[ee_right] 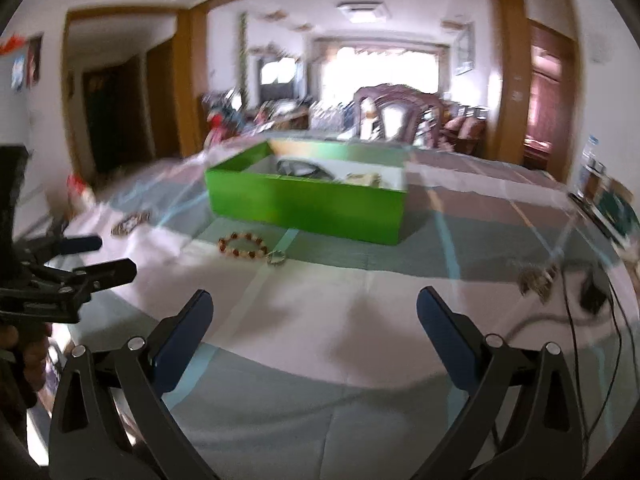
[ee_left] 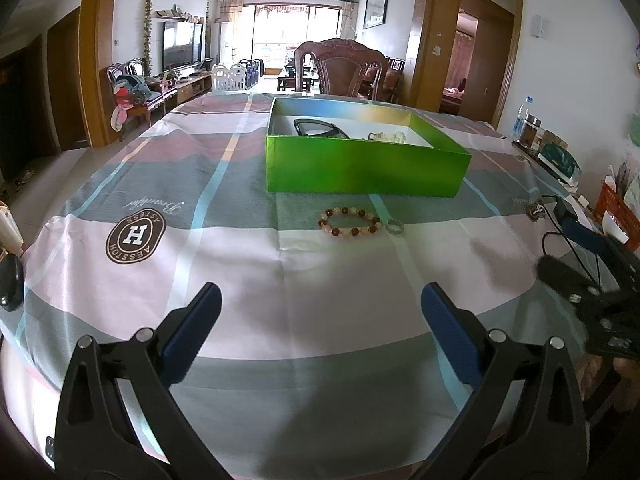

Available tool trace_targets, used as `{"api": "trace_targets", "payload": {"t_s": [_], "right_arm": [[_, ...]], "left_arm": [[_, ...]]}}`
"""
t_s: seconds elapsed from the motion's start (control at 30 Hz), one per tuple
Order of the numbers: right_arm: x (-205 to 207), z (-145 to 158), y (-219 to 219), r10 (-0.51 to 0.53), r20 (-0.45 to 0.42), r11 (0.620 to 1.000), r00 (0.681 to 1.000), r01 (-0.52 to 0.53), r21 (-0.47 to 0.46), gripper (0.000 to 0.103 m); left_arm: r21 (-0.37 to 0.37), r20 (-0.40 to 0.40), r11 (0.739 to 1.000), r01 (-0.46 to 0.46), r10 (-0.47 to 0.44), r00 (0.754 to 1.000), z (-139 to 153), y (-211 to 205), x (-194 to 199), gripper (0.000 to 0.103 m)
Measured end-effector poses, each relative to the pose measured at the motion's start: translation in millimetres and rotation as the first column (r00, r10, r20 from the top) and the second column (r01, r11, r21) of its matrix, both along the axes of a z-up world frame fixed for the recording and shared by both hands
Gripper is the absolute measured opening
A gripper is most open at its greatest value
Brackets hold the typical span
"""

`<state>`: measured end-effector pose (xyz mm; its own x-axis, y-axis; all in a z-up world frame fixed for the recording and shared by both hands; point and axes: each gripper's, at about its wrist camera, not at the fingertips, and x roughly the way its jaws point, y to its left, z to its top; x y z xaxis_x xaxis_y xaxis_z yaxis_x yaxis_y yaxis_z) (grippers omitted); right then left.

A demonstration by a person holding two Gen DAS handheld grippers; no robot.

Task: Organize jewelry
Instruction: 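Move both tools back toward the remaining jewelry on the cloth, then grasp the small silver ring with the right tool while the left grasps the red bead bracelet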

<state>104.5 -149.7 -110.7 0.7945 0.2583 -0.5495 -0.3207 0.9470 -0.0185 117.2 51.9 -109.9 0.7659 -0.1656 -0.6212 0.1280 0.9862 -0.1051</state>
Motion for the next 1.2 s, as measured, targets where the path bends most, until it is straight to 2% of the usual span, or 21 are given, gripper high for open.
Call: {"api": "trace_targets", "payload": {"t_s": [0.07, 0.17, 0.23, 0.27, 0.4, 0.47, 0.53, 0.73, 0.9, 1.03, 1.2], "right_arm": [[25, -1, 12, 0.047, -0.063, 0.999, 0.997, -0.048, -0.02, 0.095], [66, -12, 32, 0.102, -0.159, 0.99, 0.982, -0.115, -0.075, 0.083], [94, -27, 45, 0.132, -0.249, 0.984, 0.96, -0.158, -0.087, 0.07], [103, -34, 51, 0.145, -0.281, 0.98, 0.949, -0.178, -0.095, 0.068], [128, -56, 70, 0.165, -0.354, 0.97, 0.921, -0.216, -0.11, 0.058], [134, -57, 74, 0.167, -0.356, 0.972, 0.919, -0.214, -0.098, 0.054], [139, -56, 76, 0.162, -0.362, 0.973, 0.918, -0.209, -0.095, 0.043], [146, -55, 81, 0.178, -0.36, 0.972, 0.916, -0.221, -0.083, 0.021], [142, -53, 76, 0.184, -0.35, 0.975, 0.918, -0.215, -0.052, 0.02], [122, -29, 50, 0.186, -0.287, 0.982, 0.94, -0.185, 0.03, 0.02], [91, -10, 12, 0.146, -0.228, 0.988, 0.963, -0.128, 0.09, 0.021]], "left_arm": [[-0.006, 0.002, 1.0, -0.003, 0.003, 1.0, 0, 3, 0, 0.099], [-0.014, -0.003, 1.0, -0.004, 0.004, 1.0, 0, 5, -1, 0.099], [-0.011, -0.003, 1.0, -0.005, 0.005, 1.0, -1, 7, -2, 0.099], [-0.013, -0.003, 1.0, -0.009, 0.009, 1.0, -1, 9, -2, 0.099], [-0.021, -0.004, 1.0, -0.02, 0.02, 1.0, 0, 16, -3, 0.099], [-0.024, -0.004, 0.999, -0.027, 0.026, 1.0, 0, 20, -2, 0.099], [-0.027, -0.006, 0.999, -0.031, 0.031, 1.0, 0, 22, -1, 0.099], [-0.031, -0.013, 0.999, -0.034, 0.034, 0.999, -2, 26, 3, 0.099], [-0.016, -0.006, 1.0, -0.007, 0.007, 1.0, 0, 20, 12, 0.099], [0.047, 0.01, 0.998, 0.05, -0.051, 0.999, 5, 1, 31, 0.099], [0.118, -0.023, 0.986, 0.114, -0.112, 0.993, 1, -25, 81, 0.095]]}}
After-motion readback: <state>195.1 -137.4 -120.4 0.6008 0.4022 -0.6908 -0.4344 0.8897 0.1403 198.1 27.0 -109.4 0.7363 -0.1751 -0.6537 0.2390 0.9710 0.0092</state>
